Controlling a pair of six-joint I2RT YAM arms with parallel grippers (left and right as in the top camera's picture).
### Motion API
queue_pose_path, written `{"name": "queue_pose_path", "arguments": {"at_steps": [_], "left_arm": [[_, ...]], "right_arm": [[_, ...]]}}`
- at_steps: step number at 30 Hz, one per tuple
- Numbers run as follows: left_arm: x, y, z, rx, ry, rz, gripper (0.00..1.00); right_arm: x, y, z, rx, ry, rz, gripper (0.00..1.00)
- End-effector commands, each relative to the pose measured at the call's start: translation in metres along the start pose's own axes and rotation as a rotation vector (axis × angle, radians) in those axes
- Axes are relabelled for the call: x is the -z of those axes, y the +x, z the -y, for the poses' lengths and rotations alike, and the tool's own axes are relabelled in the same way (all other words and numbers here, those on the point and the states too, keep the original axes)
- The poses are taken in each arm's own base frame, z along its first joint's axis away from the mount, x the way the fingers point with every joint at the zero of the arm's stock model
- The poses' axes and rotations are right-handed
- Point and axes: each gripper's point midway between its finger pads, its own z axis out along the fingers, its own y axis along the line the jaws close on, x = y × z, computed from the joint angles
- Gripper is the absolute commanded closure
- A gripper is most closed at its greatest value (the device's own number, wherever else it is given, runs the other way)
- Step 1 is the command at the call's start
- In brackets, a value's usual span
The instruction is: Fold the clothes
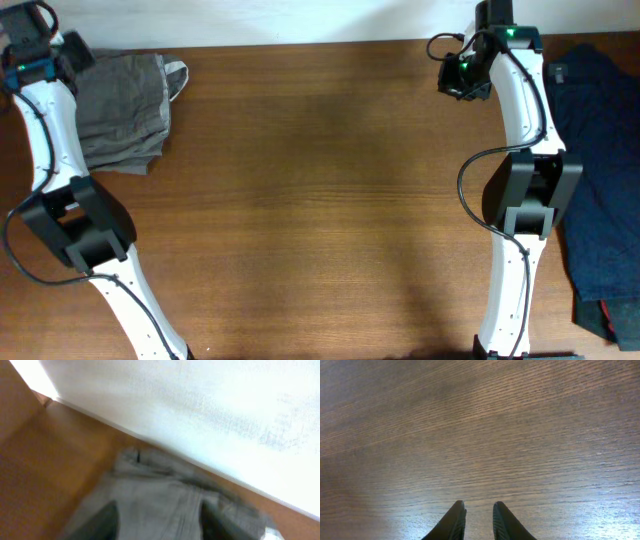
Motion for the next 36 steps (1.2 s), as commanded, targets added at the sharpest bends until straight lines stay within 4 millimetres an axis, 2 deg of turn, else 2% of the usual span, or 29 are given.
{"name": "queue_pose_path", "arguments": {"at_steps": [1,3,6,10,12,14,16,19,23,26,29,32,36], "left_arm": [[-0.059,0.05,-0.004,-0.003,0.004,-0.035,0.34],[-0.087,0.068,-0.007,-0.003,0.006,-0.009,0.31],[-0.114,0.095,-0.011,-0.002,0.007,-0.003,0.26],[-0.133,0.128,-0.016,-0.035,-0.001,-0.046,0.25],[-0.134,0.128,-0.015,-0.057,0.0,-0.046,0.26],[-0.129,0.115,-0.013,-0.068,0.003,-0.02,0.26],[-0.121,0.097,-0.011,-0.068,0.006,0.011,0.26],[-0.1,0.06,-0.006,-0.067,0.013,0.073,0.26],[-0.057,0.013,0.008,-0.072,0.028,0.115,0.26],[-0.021,-0.003,0.016,-0.078,0.032,0.068,0.26],[0.023,0.004,0.017,-0.093,0.022,-0.065,0.26],[0.054,0.015,0.015,-0.093,0.011,-0.169,0.3],[0.077,0.056,0.008,-0.083,-0.01,-0.364,0.33]], "right_arm": [[0.031,-0.01,-0.017,0.034,-0.03,0.058,0.76],[0.031,-0.01,-0.017,0.033,-0.029,0.056,0.76],[0.031,-0.009,-0.017,0.033,-0.028,0.053,0.76],[0.03,-0.007,-0.016,0.031,-0.026,0.044,0.76],[0.03,-0.006,-0.016,0.03,-0.025,0.041,0.76],[0.03,-0.006,-0.016,0.03,-0.025,0.042,0.76],[0.03,-0.006,-0.016,0.03,-0.025,0.042,0.76],[0.03,-0.006,-0.016,0.03,-0.025,0.042,0.76],[0.03,-0.006,-0.016,0.03,-0.025,0.042,0.76],[0.03,-0.006,-0.016,0.03,-0.025,0.042,0.76],[0.03,-0.006,-0.016,0.03,-0.025,0.042,0.76],[0.03,-0.006,-0.016,0.03,-0.025,0.042,0.76],[0.03,-0.006,-0.016,0.03,-0.026,0.042,0.76]]}}
